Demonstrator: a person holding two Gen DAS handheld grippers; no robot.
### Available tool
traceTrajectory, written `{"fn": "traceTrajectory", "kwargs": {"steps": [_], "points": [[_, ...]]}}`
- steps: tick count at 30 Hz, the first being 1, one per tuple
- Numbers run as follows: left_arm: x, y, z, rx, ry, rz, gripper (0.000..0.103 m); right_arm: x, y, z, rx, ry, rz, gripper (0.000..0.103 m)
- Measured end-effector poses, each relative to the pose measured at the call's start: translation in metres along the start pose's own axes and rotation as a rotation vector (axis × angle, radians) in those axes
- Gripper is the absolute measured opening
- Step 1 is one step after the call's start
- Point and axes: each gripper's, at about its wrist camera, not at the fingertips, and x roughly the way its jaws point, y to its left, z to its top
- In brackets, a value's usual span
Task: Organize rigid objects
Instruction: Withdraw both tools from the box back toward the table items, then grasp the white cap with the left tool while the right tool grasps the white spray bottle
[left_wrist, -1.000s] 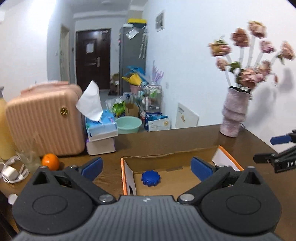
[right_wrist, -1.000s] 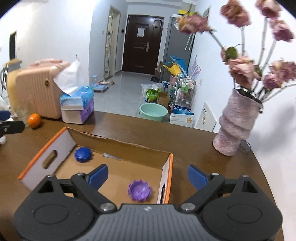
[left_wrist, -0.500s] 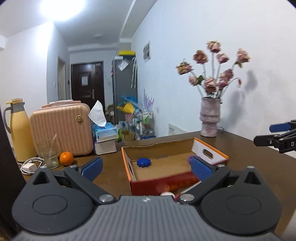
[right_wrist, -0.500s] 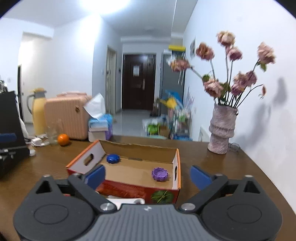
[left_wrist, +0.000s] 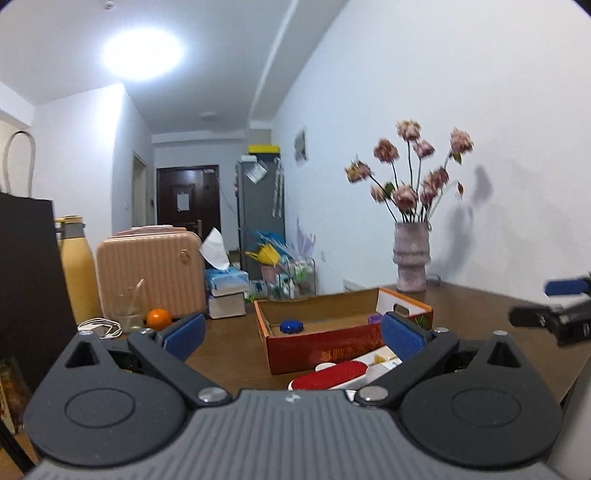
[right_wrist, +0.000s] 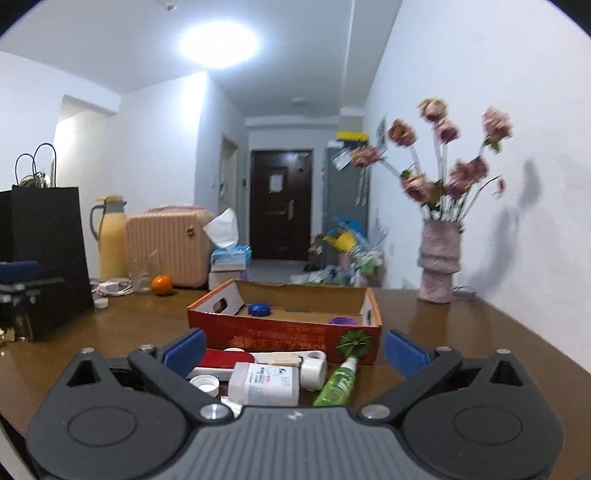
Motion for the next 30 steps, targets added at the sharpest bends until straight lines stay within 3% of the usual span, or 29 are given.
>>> {"fn": "traceTrajectory", "kwargs": {"steps": [8, 12, 15, 21, 30], "points": [[-0.019, -0.001, -0.016, -0.025, 0.023, -0.040, 0.103, -0.051, 0.008, -0.026, 0.051, -0.036, -0.079, 0.103], [-0.010, -0.008, -0.024, -0.042, 0.050, -0.051, 0.103, -0.058, 0.011, -0.038, 0.025, -0.001, -0.075, 0.103], [0.001, -0.014, -0.037, -0.044, 0.114, -0.087, 0.103, -0.050, 0.013, -0.047, -0.020, 0.043, -0.092, 0.103], [0.029, -0.019, -0.059, -0.013, 0.215, -0.116, 0.103, -0.027, 0.010, -0.063, 0.033, 0.098, -0.084, 0.103], [0.100, -0.023, -0.073, 0.011, 0.364, -0.089, 0.103, 0.026, 0.003, -0.071, 0.075, 0.179, 0.002, 0.100]]}}
